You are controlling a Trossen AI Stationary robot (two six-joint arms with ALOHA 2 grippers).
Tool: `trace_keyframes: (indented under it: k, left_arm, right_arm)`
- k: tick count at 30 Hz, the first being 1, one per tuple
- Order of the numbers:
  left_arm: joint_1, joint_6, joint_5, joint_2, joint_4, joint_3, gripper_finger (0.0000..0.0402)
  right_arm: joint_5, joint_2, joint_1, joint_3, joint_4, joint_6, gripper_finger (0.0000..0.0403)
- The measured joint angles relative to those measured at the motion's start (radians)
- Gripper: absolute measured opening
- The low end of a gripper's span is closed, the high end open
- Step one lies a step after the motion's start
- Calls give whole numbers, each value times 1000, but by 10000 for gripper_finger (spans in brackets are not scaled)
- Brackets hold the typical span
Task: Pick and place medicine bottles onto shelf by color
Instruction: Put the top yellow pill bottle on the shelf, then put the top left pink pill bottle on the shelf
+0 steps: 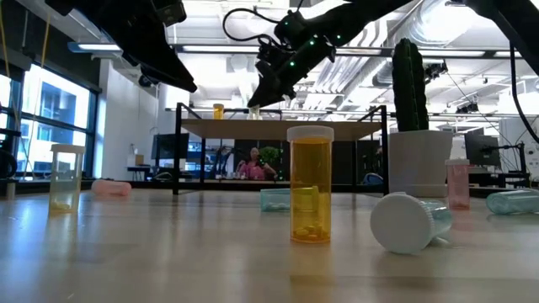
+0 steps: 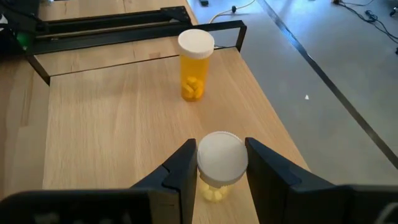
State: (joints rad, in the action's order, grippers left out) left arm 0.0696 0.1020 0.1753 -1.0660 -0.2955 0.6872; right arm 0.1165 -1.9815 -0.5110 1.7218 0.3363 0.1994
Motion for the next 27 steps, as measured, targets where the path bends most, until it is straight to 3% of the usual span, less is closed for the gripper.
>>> trace_keyframes:
  k: [13,27]
  left_arm:
    - [0,0,0,0,0,0,172]
    - [0,0,0,0,0,0,172]
  right_arm:
    - [-11,0,0,-1,3,3,160]
    - [-15,39,0,-1,-6,29,161]
